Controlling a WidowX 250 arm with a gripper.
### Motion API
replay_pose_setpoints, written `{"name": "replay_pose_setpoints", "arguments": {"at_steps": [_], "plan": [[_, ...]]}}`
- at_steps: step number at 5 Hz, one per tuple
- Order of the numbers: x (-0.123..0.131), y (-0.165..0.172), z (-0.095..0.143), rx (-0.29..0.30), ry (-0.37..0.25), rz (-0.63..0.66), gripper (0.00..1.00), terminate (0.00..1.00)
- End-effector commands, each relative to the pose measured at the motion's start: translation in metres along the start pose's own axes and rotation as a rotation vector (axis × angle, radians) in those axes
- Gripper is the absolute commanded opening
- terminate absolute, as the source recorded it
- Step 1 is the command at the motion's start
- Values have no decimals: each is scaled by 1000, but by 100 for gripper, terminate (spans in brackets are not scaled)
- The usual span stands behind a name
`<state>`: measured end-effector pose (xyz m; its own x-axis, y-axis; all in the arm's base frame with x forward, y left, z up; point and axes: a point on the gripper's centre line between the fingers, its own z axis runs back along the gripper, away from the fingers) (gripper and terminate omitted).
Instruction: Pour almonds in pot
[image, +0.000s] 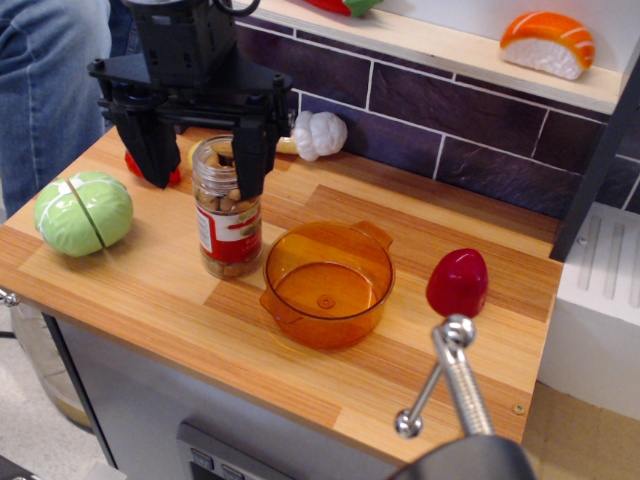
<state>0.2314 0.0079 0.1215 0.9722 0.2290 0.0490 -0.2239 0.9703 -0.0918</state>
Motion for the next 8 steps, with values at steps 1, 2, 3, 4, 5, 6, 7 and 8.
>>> {"name": "replay_pose_setpoints", "arguments": {"at_steps": [1,2,3,4,5,6,7,8], "plan": [[0,0,0,0,0,0,100,0],[10,6,11,-141,47,116,100,0],[27,21,21,-305,94,289,100,0],[45,36,28,-374,179,488,100,0],[61,52,26,-388,259,648,100,0],[71,67,21,-360,311,734,100,0],[69,77,4,-312,376,808,100,0],[73,80,-13,-268,468,880,100,0]]}}
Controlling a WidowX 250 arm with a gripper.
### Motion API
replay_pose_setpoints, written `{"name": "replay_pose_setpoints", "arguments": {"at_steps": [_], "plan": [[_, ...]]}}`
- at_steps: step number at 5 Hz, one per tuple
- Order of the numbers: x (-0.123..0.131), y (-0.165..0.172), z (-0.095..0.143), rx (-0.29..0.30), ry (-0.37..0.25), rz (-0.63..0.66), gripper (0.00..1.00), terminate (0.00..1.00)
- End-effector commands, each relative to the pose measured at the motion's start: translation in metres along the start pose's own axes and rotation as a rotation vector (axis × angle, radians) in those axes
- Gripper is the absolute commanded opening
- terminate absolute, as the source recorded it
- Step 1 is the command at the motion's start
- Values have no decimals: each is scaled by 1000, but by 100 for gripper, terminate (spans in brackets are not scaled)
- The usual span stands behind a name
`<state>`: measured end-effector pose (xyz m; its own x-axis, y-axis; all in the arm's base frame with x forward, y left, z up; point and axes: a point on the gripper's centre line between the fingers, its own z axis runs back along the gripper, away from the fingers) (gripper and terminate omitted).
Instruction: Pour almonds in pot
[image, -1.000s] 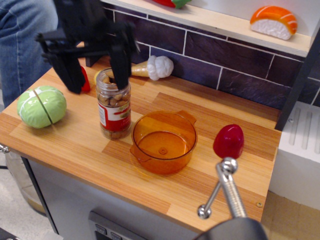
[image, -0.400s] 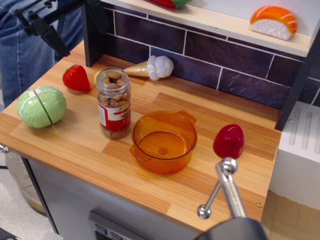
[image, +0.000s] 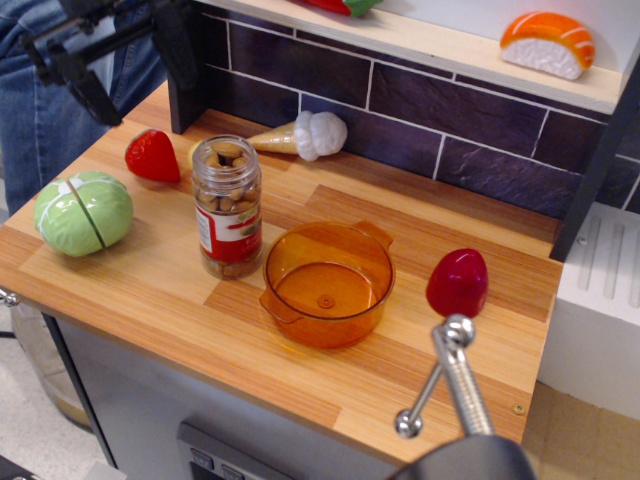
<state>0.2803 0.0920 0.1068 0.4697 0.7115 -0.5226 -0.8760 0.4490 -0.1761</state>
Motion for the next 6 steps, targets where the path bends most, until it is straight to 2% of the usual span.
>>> {"name": "replay_pose_setpoints", "arguments": {"at_steps": [1,2,6], "plan": [[17,-3,-13,57,22,89,100,0],[23,-9,-23,71,37,130,100,0],[-3,-14,-67,170,128,184,100,0]]}}
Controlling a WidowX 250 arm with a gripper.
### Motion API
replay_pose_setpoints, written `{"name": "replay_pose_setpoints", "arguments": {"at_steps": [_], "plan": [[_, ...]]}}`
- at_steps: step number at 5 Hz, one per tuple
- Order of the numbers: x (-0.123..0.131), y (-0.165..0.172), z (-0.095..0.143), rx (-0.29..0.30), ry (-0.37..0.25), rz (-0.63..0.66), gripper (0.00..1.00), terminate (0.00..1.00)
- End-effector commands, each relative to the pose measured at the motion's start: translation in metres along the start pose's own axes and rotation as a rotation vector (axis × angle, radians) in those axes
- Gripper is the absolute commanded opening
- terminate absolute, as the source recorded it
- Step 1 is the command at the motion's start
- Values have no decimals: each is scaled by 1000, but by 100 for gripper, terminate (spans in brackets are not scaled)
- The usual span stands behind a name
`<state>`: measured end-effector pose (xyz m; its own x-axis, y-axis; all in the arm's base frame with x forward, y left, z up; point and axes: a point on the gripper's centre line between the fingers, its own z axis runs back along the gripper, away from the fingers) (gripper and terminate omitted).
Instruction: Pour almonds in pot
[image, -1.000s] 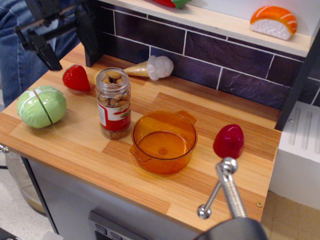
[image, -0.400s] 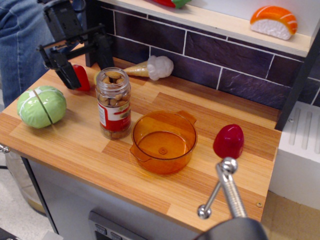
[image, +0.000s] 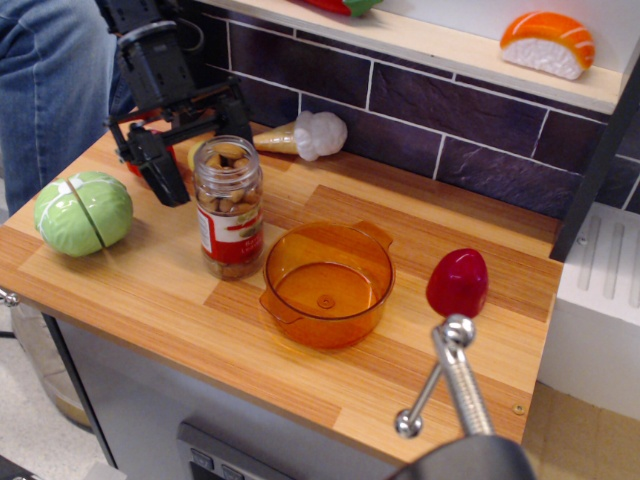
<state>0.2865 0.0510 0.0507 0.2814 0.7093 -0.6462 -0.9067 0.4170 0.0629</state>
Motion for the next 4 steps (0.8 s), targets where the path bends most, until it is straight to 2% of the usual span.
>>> {"name": "replay_pose_setpoints", "arguments": {"at_steps": [1,2,3,4], "plan": [[-7,-1,-7,27,30,65,100,0],[-8,-2,-14,24,63,102,100,0],[-8,-2,-17,-4,62,122,0,0],[-17,-6,-7,-35,36,75,0,0]]}}
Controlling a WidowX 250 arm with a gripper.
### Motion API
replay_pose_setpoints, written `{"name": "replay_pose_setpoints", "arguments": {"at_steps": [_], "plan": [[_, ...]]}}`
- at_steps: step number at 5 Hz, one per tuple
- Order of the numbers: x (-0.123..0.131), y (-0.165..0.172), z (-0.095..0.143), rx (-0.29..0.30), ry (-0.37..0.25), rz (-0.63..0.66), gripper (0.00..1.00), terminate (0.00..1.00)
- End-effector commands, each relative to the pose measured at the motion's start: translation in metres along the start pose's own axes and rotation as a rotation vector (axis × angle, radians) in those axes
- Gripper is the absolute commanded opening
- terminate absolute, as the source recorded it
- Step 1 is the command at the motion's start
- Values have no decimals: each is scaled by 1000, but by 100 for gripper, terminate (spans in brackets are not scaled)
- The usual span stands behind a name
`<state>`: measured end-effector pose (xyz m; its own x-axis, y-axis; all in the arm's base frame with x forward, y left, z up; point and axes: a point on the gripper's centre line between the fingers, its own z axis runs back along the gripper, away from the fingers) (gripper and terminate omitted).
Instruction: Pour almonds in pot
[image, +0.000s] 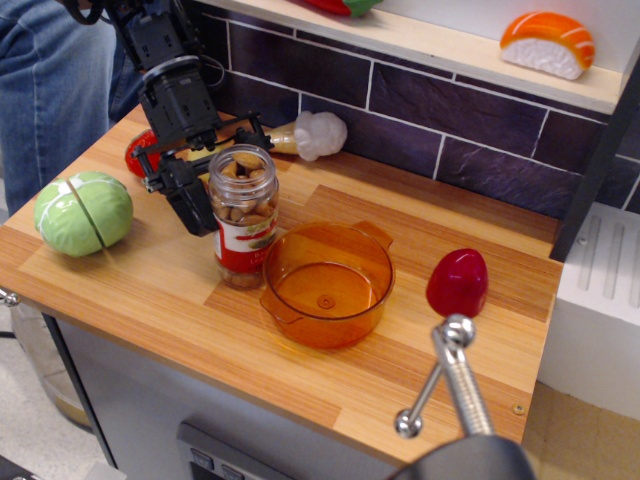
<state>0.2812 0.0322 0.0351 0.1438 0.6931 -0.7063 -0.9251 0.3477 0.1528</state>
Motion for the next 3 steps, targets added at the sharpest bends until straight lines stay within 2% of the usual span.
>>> {"name": "replay_pose_setpoints", "arguments": {"at_steps": [1,3], "plan": [[-29,-4,24,-119,-217,-116,0,0],[-54,-13,31,-302,-539,-308,0,0]]}}
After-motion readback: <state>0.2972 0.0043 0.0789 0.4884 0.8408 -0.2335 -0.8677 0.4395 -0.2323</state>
